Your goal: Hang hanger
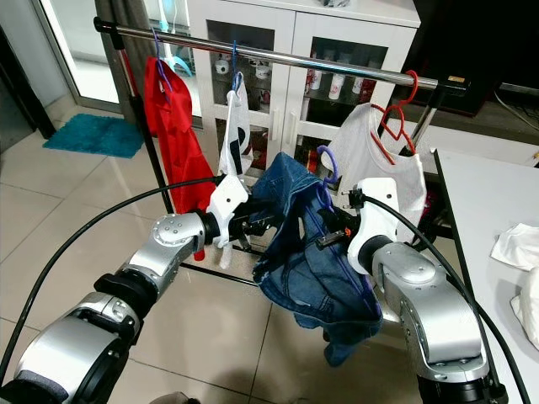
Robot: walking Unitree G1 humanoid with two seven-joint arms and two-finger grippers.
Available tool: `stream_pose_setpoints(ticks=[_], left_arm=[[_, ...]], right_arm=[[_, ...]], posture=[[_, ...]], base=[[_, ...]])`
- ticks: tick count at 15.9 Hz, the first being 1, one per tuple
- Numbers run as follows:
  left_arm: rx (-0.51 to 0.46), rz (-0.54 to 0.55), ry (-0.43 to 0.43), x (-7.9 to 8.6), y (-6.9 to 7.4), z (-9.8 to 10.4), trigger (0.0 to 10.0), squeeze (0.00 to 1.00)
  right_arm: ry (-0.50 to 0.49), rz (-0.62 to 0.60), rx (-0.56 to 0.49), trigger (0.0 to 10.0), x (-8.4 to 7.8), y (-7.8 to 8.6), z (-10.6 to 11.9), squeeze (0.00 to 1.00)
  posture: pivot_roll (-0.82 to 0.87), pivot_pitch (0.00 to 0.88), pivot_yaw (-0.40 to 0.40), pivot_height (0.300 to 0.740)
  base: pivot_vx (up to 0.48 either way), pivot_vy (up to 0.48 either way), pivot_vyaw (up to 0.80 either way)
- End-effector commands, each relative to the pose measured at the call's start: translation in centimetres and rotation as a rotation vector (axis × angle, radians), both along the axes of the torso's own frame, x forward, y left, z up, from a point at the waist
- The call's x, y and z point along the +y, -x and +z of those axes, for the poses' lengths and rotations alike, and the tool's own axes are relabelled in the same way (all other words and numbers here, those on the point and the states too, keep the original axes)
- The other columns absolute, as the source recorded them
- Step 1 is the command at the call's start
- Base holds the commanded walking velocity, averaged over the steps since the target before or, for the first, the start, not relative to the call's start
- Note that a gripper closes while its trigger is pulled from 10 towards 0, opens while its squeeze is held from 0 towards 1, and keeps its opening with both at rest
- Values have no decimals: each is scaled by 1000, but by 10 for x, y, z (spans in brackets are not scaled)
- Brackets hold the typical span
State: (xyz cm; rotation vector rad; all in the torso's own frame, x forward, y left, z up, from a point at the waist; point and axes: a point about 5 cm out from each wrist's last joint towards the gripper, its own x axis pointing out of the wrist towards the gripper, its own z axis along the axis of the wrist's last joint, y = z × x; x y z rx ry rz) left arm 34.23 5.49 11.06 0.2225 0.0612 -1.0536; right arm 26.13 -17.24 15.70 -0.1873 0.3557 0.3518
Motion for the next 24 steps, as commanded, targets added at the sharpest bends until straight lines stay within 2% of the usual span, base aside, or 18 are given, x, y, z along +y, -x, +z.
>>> stream_pose_setpoints(ticks=[1, 11, 13, 16, 17, 18, 19, 20, 24], left_arm=[[-17, -12, -4, -1, -2, 3, 0, 0], [15, -4, -9, 2, -4, 0, 0, 0], [22, -1, 17, 4, -5, 2, 0, 0], [56, -56, 101, 0, -1, 5, 0, 0], [80, -182, 251, -4, 5, 15, 4039, 0], [87, -232, 279, -4, 8, 18, 10000, 494], [101, -288, 308, -3, 12, 20, 10000, 1000], [97, -310, 311, -2, 14, 20, 10000, 1000], [48, -280, 275, 3, 12, 21, 10000, 1000]], right_arm=[[7, 10, -41, 10000, 0, 3, 10, 0], [6, 11, -44, 10000, 0, 1, 11, 0], [8, 10, -45, 10000, -1, 0, 12, 0], [10, 6, -47, 10000, -1, -1, 12, 0], [8, 4, -50, 10000, -1, -1, 13, 0], [6, 4, -50, 10000, 0, -1, 13, 0], [3, 4, -50, 10000, 0, -1, 12, 0], [-4, 4, -50, 10000, 2, -1, 12, 0], [-9, 11, -54, 10000, 4, -3, 13, 0]], posture=[[-151, 0, -21, 740], [-154, 0, -23, 740], [-153, 0, -23, 740], [-153, 0, -22, 740], [-149, 0, -20, 740], [-147, 0, -19, 740], [-143, 0, -19, 740], [-142, 0, -20, 740], [-135, 0, -24, 740]], base=[[0, 0, 0], [0, 0, 0], [0, 0, 0], [0, 0, 0], [0, 0, 0], [0, 0, 0], [0, 0, 0], [0, 0, 0], [0, 0, 0]])
